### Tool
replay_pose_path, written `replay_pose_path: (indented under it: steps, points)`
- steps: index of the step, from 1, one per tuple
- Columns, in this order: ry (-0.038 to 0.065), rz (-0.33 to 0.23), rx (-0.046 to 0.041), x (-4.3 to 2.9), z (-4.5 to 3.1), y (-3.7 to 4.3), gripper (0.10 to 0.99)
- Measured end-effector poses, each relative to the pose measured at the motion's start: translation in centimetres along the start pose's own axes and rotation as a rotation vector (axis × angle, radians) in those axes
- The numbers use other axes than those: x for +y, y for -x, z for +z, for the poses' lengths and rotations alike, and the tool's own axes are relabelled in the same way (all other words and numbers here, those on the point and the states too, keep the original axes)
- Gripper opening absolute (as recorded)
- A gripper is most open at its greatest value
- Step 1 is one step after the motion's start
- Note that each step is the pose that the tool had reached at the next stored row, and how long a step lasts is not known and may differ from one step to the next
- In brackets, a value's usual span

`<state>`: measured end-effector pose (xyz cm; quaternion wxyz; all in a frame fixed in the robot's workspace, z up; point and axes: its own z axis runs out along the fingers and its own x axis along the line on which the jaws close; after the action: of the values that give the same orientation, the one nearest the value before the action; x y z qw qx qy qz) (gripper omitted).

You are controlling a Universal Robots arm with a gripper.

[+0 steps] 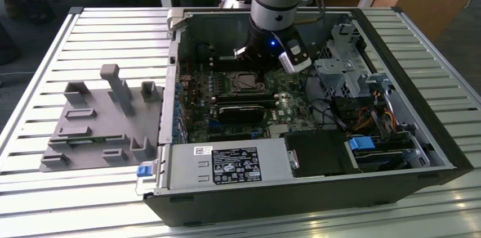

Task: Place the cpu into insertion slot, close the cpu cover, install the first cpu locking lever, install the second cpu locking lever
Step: 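Install the second cpu locking lever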

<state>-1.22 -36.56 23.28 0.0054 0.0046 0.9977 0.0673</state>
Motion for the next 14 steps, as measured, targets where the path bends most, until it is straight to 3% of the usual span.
replay_pose_path:
  steps: [4,8,14]
  points:
    - [0.0,0.0,0.0,-0.57,-0.08,-0.08,0.11]
    - [0.0,0.0,0.0,-0.66,-0.1,-1.07,0.11]
    - [0.0,0.0,0.0,-1.31,-0.19,-1.93,0.11]
